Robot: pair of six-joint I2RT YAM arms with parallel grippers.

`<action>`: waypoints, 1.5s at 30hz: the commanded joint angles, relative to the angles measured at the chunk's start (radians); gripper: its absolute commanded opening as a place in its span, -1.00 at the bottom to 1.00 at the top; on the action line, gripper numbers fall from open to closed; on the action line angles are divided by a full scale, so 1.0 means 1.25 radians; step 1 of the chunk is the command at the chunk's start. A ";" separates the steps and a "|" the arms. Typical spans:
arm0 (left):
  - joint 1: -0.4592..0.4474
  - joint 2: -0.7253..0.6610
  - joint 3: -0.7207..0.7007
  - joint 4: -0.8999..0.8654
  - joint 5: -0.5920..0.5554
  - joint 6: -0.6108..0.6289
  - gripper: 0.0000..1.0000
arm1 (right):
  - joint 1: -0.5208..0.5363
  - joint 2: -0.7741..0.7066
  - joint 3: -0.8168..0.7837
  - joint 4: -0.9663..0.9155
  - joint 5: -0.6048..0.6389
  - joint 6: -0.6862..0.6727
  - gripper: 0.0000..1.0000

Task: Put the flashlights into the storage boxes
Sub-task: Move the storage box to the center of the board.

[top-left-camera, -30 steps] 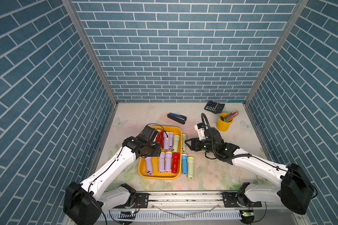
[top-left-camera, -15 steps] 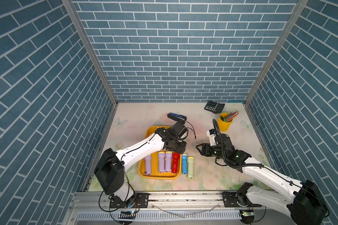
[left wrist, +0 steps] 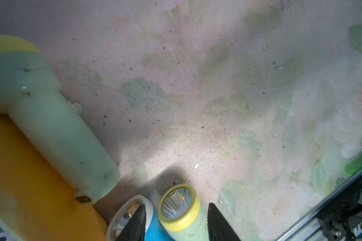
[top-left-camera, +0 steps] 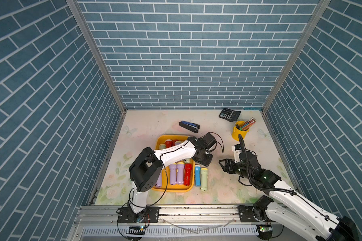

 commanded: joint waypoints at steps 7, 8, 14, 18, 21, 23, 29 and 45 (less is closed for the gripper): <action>0.001 -0.004 -0.017 -0.034 -0.034 0.014 -0.03 | -0.008 -0.012 -0.019 -0.031 0.022 0.020 0.27; 0.003 -0.008 -0.022 -0.032 -0.035 0.012 -0.03 | -0.009 -0.010 -0.019 -0.029 0.021 0.021 0.27; 0.011 -0.025 -0.055 -0.031 -0.047 0.010 -0.03 | -0.009 0.002 -0.015 -0.023 0.017 0.019 0.27; 0.022 -0.048 -0.086 -0.025 -0.053 0.007 -0.03 | -0.011 0.022 -0.010 -0.015 0.011 0.014 0.27; 0.031 -0.067 -0.107 -0.024 -0.057 0.006 -0.03 | -0.011 0.043 -0.003 -0.001 0.002 0.012 0.27; 0.037 -0.079 -0.121 -0.023 -0.061 0.007 -0.03 | -0.011 0.057 0.001 0.007 -0.004 0.011 0.27; 0.058 -0.103 -0.159 -0.015 -0.058 0.007 -0.03 | -0.010 0.085 0.009 0.029 -0.012 0.012 0.27; 0.073 -0.151 -0.125 -0.052 -0.065 -0.005 -0.02 | -0.013 0.138 0.030 0.058 -0.019 -0.002 0.27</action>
